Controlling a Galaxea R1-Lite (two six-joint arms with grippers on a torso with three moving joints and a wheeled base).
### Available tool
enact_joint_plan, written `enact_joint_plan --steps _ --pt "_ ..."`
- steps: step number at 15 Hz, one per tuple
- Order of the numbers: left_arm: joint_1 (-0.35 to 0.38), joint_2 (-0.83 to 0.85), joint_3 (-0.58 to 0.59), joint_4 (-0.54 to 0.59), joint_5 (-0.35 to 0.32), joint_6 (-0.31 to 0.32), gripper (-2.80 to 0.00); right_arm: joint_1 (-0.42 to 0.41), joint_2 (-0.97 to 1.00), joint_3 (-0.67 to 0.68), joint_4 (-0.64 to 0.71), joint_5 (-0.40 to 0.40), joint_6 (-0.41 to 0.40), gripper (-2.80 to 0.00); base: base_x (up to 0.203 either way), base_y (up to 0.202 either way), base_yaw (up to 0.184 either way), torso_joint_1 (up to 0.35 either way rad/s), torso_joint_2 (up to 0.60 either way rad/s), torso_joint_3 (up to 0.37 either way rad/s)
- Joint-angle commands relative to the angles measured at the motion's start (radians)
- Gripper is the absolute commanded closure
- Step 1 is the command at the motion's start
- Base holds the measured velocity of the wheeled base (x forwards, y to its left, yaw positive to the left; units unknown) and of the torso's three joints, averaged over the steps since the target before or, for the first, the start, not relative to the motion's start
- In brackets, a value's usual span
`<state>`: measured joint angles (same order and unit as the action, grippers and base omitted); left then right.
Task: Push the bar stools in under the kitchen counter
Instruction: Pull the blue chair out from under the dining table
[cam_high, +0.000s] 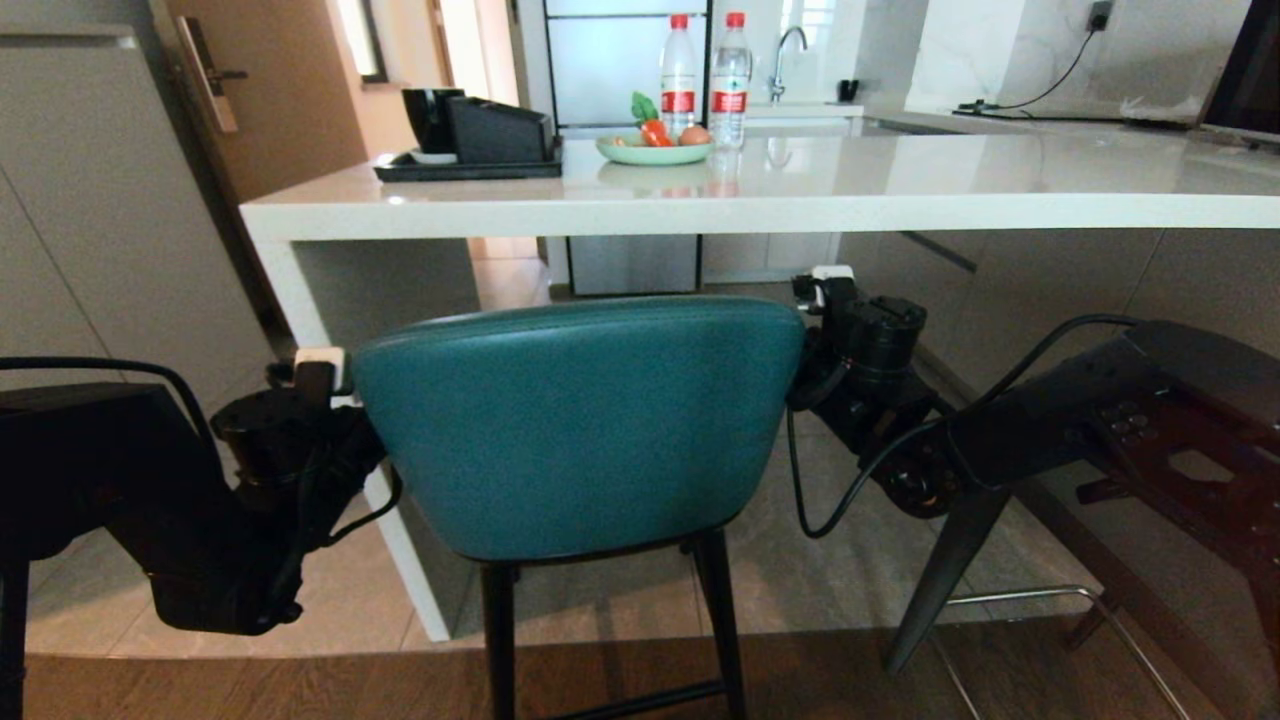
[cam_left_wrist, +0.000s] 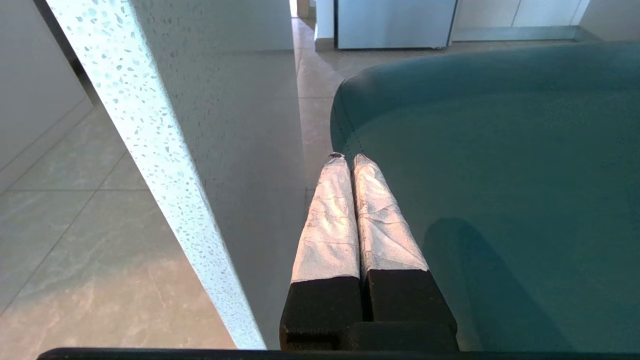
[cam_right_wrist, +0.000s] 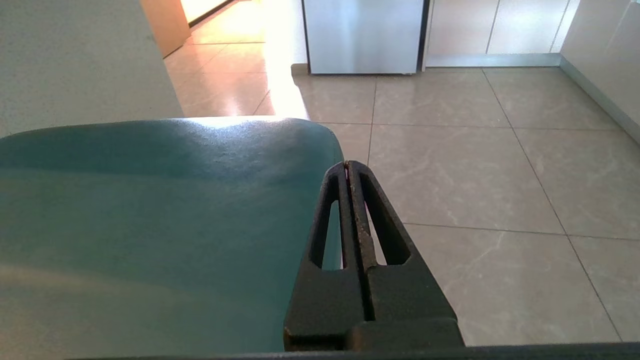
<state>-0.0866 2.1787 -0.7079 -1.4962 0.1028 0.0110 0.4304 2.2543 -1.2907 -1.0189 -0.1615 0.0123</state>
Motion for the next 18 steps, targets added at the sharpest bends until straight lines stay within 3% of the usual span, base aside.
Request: enact_joint_plan --steps 1,10,18 --pt "-0.002 -0.004 0.002 -0.007 -0.002 0.000 0.00 0.011 -0.005 0.018 -0.004 -0.001 0.000 0.00 0.000 0.000 0.000 0.000 0.00 0.000" --pt "0.007 -0.004 0.010 -0.032 -0.044 0.000 0.00 0.031 -0.019 0.116 -0.075 -0.018 0.001 0.00 -0.006 0.000 0.000 0.001 0.00 0.000" --pt "0.005 -0.007 0.010 -0.033 -0.041 0.000 0.00 0.017 -0.012 0.120 -0.084 -0.019 0.001 0.00 -0.186 0.000 -0.003 0.002 0.00 0.002"
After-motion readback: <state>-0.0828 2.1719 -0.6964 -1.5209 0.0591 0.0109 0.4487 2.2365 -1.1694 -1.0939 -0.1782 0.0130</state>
